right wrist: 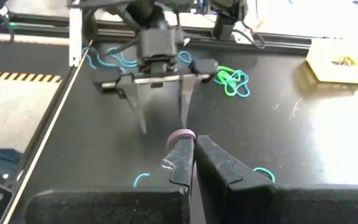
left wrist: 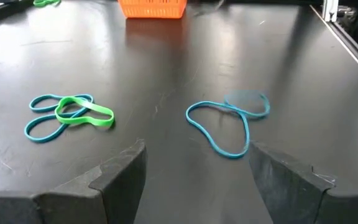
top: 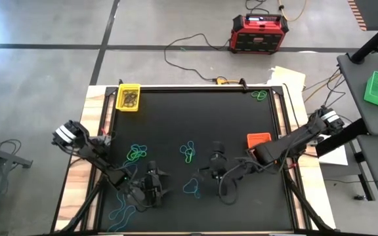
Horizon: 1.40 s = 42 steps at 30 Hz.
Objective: Sort rubber bands into baskets
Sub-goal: Put the purple rubber band into the yellow bin
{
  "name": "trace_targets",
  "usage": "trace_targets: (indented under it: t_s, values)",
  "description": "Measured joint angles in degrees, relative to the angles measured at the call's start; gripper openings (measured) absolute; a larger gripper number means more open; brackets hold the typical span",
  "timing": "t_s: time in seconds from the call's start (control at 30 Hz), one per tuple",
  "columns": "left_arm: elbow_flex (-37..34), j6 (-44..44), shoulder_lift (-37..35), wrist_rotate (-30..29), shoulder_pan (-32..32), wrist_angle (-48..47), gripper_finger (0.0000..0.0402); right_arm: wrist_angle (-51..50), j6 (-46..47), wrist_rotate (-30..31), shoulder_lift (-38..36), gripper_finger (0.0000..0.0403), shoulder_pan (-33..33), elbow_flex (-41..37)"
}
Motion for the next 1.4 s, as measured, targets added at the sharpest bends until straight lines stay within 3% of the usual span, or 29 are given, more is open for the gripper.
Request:
trace_targets:
  t_s: [0.5,0.73,0.9,1.07,1.17,1.4]
  values:
    - [0.02,0.02,3.35,-2.23,0.07,4.60,0.0262,-4.14,9.29,4.54,12.24,0.0009,-5.83,-3.16]
    - [0.02,0.11,3.98,-4.24,1.27,6.36,0.0262,-4.74,11.90,-3.03,17.28,0.0021,-5.95,-3.14]
    - [0.02,0.75,3.98,-3.90,3.06,10.43,0.0262,-8.73,14.12,-4.81,17.61,0.0057,-5.94,-3.14]
    - [1.26,5.29,3.98,3.33,6.40,14.78,0.0262,-12.50,15.60,-7.32,14.51,0.0117,-5.94,-3.07]
    - [4.15,7.68,4.95,8.95,9.79,14.76,0.0262,-14.80,16.97,-9.45,12.24,0.0153,-5.92,-3.07]
    - [14.89,13.11,13.52,10.56,15.72,10.99,0.0262,-24.34,20.58,-9.53,7.65,0.0210,-4.67,-3.07]
